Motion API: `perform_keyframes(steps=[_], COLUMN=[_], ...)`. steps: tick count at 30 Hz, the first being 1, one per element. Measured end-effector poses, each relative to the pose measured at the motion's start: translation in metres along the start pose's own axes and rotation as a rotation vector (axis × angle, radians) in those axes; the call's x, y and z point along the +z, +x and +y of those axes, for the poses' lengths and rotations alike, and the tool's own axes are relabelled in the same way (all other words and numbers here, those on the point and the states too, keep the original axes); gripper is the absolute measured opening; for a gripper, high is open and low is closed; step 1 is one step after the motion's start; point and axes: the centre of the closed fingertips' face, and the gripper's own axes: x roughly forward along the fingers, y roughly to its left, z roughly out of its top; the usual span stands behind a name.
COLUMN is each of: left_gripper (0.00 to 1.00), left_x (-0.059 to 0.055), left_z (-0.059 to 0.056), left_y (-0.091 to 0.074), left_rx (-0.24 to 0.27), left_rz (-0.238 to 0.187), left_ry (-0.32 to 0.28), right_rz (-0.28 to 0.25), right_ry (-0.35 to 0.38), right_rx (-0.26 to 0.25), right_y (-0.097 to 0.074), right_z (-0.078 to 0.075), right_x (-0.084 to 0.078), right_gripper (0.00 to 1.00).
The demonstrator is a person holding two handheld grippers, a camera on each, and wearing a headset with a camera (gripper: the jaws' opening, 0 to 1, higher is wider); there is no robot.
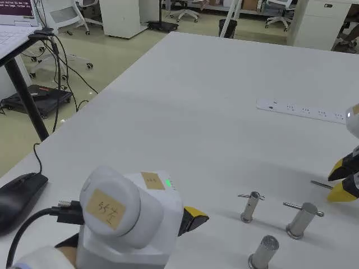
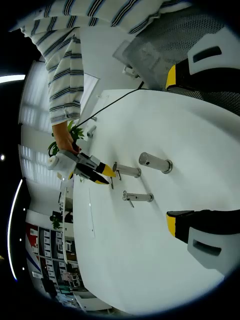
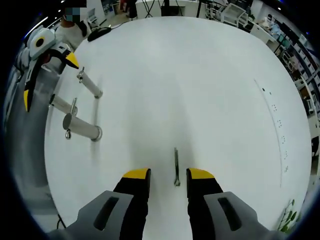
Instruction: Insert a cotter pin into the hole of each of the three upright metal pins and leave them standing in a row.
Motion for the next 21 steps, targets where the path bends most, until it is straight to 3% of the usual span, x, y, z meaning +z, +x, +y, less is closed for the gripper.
perform_keyframes(steps=[8, 13, 21], left_gripper=[0.98, 0.98, 0.98], left_x=[-0.0022, -0.0016, -0.0012], left_z=[0.0010, 0.0026, 0.0039], left_y=[-0.0024, -0.0025, -0.0020], left_rx=[0.004, 0.010, 0.007], left_rz=[0.002, -0.003, -0.001], left_ry=[-0.012, -0.015, -0.006], right_rz=[0.042, 0.084, 0.110], right_ry=[-0.044, -0.085, -0.104], right_rx=[0.022, 0.017, -0.013], right_y=[0.0016, 0.0031, 0.0043], right_z=[0.0041, 0.0043, 0.0015], right_x=[0.0003, -0.0044, -0.0030], right_gripper=[0.19, 0.12, 0.08])
